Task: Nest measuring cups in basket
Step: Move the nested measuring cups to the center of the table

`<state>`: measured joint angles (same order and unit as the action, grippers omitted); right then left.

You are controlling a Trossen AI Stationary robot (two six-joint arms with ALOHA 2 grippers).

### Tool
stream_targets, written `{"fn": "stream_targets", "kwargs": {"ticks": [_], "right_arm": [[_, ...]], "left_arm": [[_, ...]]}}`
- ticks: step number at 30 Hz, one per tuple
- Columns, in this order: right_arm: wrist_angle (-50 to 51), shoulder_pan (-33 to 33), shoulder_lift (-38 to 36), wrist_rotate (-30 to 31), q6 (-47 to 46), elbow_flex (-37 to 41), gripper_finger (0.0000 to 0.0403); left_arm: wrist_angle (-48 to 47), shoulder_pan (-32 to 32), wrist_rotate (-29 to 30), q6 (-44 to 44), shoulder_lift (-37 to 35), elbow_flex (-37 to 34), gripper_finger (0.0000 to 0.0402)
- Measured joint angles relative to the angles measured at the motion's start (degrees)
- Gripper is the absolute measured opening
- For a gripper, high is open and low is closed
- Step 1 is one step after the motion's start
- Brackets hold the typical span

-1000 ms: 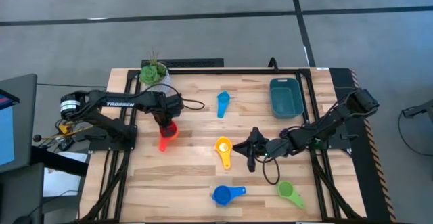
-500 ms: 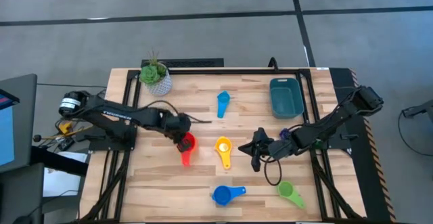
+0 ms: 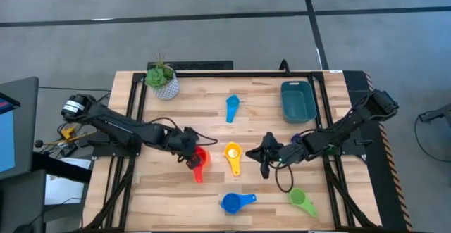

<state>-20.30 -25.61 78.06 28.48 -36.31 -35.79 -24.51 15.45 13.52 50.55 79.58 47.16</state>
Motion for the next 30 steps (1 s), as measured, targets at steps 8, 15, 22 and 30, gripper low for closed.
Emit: {"fn": "stream_targets", "kwargs": {"ticks": [8, 15, 22, 30], "right_arm": [[-0.5, -2.0, 0.0, 0.1, 5.3, -2.6, 0.0076], [0.6, -3.7, 0.0, 0.7, 5.2, -2.5, 0.009], [2.3, -8.2, 0.0, 7.1, 5.5, -2.5, 0.0102], [-0.7, -8.0, 8.9, 6.7, 3.3, -3.3, 0.0118]], "left_arm": [[0.5, 2.2, -3.5, -0.1, 10.0, 3.4, 0.0003], [-4.3, 1.8, -6.8, -4.4, 16.7, 11.7, 0.0014], [-7.1, 1.0, -6.7, -5.7, 18.1, 14.4, 0.0017], [-6.4, 1.0, -4.1, -6.6, 17.5, 14.4, 0.0018]]}}
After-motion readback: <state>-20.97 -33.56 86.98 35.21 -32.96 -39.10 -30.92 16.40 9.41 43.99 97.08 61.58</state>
